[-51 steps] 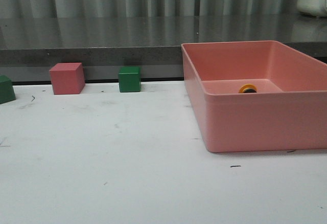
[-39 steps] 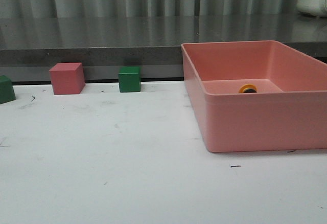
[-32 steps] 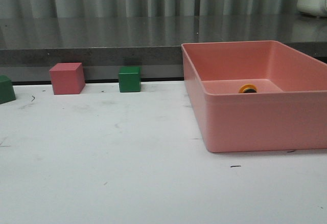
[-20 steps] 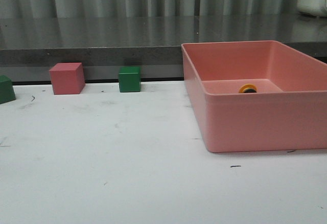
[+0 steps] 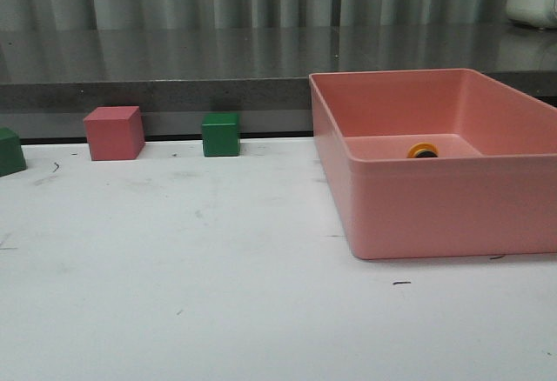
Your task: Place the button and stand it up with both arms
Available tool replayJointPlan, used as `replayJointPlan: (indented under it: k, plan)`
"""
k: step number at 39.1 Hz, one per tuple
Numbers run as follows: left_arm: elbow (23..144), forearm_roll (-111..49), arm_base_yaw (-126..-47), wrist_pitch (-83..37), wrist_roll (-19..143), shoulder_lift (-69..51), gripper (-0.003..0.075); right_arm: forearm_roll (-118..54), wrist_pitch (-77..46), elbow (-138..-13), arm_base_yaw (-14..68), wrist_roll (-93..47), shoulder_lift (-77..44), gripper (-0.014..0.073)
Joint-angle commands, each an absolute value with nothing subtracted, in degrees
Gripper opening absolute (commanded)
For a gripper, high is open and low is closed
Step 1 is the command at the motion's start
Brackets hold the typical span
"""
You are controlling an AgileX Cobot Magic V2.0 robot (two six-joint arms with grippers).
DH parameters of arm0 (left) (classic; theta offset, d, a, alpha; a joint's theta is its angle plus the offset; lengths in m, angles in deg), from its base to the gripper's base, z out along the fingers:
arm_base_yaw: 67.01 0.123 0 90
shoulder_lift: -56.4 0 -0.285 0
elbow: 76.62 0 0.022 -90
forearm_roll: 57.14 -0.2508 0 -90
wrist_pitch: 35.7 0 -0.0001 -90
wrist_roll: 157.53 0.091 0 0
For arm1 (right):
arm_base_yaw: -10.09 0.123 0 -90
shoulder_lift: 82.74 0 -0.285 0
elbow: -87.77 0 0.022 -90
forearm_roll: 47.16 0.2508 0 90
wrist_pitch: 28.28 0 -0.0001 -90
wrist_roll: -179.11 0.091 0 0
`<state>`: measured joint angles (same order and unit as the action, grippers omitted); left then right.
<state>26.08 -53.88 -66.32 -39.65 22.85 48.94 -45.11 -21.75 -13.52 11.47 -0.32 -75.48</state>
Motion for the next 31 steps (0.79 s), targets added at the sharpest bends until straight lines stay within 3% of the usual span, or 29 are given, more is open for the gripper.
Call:
replayJointPlan:
  k: [1,9,17,24,31]
  plan:
    - [27.5,-52.1,-66.2,-48.4,22.5,49.9,-0.002,-44.7,-28.6,-16.1,11.2,-0.9,-76.6,-0.0059]
    - [39.5,-51.9,-66.2,-37.4,22.8,44.2,-0.002,-43.6,-17.2,-29.1,11.2,-0.9,-73.1,-0.0059]
    - [49.5,-52.0,-66.2,-29.2,22.8,30.1,-0.002,-37.0,-10.1,-41.4,11.2,-0.9,-59.8,-0.0059]
    - [54.3,-52.4,-66.2,-27.4,22.8,21.1,-0.002,-36.3,-9.8,-47.1,11.2,-0.9,-50.0,-0.0059]
    - [55.2,-52.4,-66.2,-28.7,22.8,20.2,-0.002,-36.3,-10.2,-47.6,11.2,-0.9,-47.3,-0.0059]
